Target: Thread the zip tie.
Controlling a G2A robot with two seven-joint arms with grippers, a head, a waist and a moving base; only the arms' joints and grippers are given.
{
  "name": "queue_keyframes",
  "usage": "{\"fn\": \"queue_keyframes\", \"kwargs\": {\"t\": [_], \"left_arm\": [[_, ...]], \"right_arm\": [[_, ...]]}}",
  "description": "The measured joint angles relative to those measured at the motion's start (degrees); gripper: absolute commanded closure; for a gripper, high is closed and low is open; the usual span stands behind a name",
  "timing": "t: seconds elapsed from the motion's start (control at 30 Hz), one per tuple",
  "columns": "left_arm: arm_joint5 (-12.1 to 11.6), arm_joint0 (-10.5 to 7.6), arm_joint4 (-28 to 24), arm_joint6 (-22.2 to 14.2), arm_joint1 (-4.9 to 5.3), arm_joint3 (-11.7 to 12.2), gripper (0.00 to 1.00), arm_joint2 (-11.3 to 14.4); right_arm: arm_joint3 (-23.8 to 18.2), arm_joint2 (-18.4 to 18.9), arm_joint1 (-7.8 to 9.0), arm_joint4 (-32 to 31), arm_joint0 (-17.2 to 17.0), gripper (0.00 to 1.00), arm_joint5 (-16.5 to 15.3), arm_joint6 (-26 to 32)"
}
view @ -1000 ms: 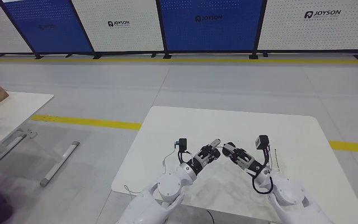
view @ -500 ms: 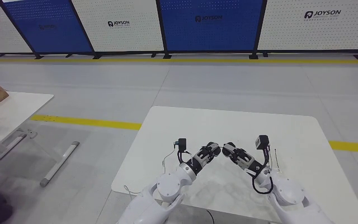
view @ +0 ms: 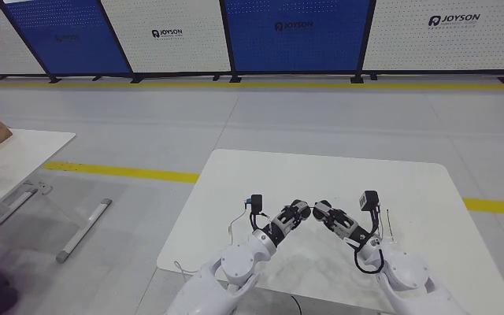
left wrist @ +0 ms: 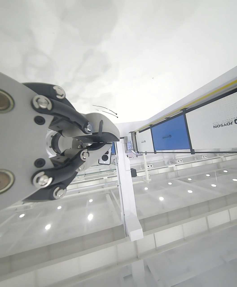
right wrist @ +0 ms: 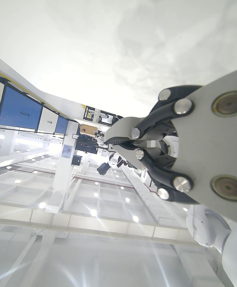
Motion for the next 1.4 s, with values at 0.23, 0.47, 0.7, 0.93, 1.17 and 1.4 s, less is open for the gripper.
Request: {"fn": "queue_keyframes", "kwargs": {"t": [0.23,0.47,0.7,0.93,1.17,1.4], "left_arm": [[-0.01,0.20,0.34,-0.03,-0.01,-0.25,1.00,-0.10],[2.94,0.07,0.35,2.39,-0.11,-0.28,1.00,-0.75],[12.69,0.15,0.00,0.18,0.76,-1.61,1.00,-4.88],[13.24,0.57,-0.01,-1.27,0.99,-2.22,1.00,-5.58],[13.21,0.58,0.02,-1.25,0.98,-2.21,1.00,-5.57],[11.99,1.57,-0.75,-1.18,1.11,-2.86,1.00,-6.54]], "right_arm": [[-0.25,0.74,-0.23,0.26,-0.50,0.00,0.03,0.63],[-0.08,2.67,-0.23,1.63,-1.28,0.00,0.22,1.22],[-0.95,9.13,1.10,16.38,-3.68,0.00,3.96,17.12],[-0.98,9.08,1.08,14.70,-3.68,0.00,3.88,17.16],[-0.98,9.08,1.08,14.71,-3.68,0.00,3.88,17.17],[-2.60,12.81,2.65,4.62,-3.37,0.00,6.77,21.95]]}}
